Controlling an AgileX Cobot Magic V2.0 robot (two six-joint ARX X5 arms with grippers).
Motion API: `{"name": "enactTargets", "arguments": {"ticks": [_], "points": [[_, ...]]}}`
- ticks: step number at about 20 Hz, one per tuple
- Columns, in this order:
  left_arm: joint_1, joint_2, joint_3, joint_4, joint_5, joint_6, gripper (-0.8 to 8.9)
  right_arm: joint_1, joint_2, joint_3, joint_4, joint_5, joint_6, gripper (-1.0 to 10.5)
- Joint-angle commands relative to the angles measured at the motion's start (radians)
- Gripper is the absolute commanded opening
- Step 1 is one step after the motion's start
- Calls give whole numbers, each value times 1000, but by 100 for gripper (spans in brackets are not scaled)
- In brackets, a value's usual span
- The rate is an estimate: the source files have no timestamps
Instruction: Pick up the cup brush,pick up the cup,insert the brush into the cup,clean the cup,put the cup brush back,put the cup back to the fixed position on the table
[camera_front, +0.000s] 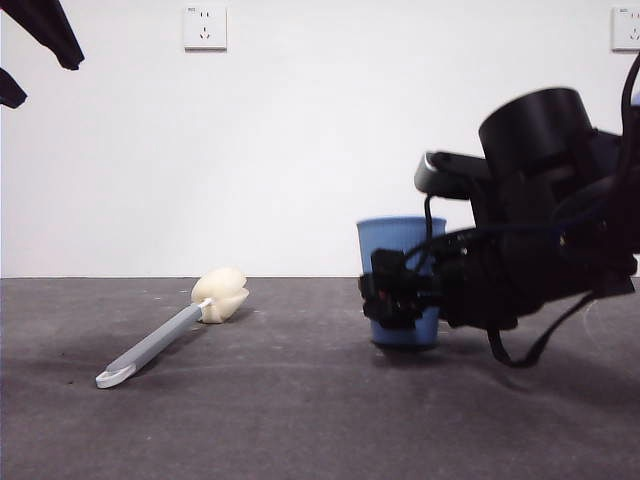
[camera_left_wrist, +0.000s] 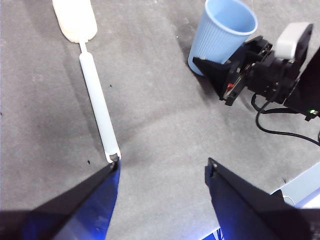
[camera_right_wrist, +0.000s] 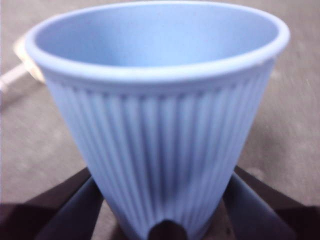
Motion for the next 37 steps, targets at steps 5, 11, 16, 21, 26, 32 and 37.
{"name": "enactTargets", "arguments": {"ticks": [5,11,16,21,26,32,37], "points": [[-2,-2,-2,0,-3,12,292,-5,19,0,-69,-3,41,104],[-2,-2,-2,-9,-18,11,292,2,18,0,-178,-29,57,352],[-2,-2,-2,-37,-29,11,292,20,-19,0,-248,-29,66,419],[-2,-2,-2,-37,-30,10,292,24,-134,0,-397,-29,84,419],[-2,-2,-2,-37,-29,11,292,44,-388,0,-740,-29,85,418],[-2,-2,-2,-37,-28,38,292,54,-887,0,-1151,-29,91,409],[-1,-2,-2,-37,-27,93,291,54,-1199,45,-1427,-29,89,405]]}}
